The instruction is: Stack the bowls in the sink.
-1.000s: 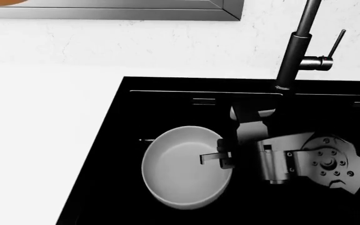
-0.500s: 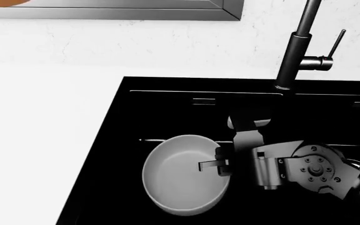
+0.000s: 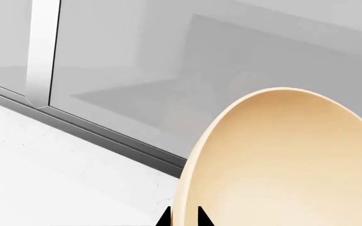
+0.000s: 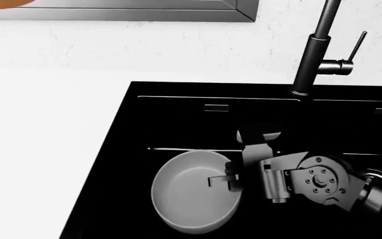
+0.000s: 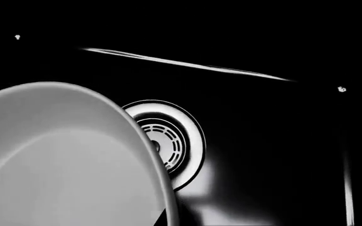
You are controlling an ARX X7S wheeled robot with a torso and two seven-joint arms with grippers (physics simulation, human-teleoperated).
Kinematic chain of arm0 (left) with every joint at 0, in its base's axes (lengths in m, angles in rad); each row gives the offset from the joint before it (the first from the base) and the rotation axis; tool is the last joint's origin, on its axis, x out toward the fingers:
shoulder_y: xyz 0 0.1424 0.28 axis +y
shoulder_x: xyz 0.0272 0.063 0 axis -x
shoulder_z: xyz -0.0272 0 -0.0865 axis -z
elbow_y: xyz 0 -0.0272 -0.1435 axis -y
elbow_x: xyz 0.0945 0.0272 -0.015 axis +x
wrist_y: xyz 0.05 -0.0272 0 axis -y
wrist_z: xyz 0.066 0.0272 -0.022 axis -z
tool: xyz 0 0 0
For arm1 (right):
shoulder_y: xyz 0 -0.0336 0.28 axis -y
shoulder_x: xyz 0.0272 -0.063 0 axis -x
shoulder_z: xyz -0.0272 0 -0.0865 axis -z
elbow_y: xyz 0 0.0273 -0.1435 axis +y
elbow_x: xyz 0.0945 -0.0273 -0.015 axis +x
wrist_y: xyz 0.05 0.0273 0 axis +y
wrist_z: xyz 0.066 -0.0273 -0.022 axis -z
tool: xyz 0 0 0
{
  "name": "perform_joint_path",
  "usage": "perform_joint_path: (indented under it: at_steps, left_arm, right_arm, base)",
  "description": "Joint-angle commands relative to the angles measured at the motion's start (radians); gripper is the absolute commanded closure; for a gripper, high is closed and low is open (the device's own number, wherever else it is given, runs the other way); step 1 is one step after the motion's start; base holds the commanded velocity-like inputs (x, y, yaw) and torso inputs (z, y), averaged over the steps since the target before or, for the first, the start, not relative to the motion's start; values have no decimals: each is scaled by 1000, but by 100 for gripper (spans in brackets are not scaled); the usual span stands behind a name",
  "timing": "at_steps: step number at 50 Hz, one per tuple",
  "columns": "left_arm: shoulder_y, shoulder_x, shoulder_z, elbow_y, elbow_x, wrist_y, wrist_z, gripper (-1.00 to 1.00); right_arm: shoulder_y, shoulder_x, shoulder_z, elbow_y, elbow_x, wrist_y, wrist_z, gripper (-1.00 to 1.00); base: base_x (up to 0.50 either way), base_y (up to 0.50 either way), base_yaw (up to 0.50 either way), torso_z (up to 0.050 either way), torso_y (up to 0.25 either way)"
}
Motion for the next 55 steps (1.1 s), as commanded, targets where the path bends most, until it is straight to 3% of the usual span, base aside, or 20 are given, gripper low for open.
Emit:
perform_joint_path:
  at_steps: [1, 55]
  left_arm:
    - [0, -3, -8, 1, 5, 6, 0, 100]
    - [12, -13, -20, 7, 5, 2, 0, 100]
  right_arm:
    - [-5, -21, -5, 34, -15, 5, -11, 100]
    - [-6, -111, -69, 155, -30, 93, -45, 100]
  base:
    - [0, 0, 0, 0, 0]
    - [0, 0, 0, 0, 0]
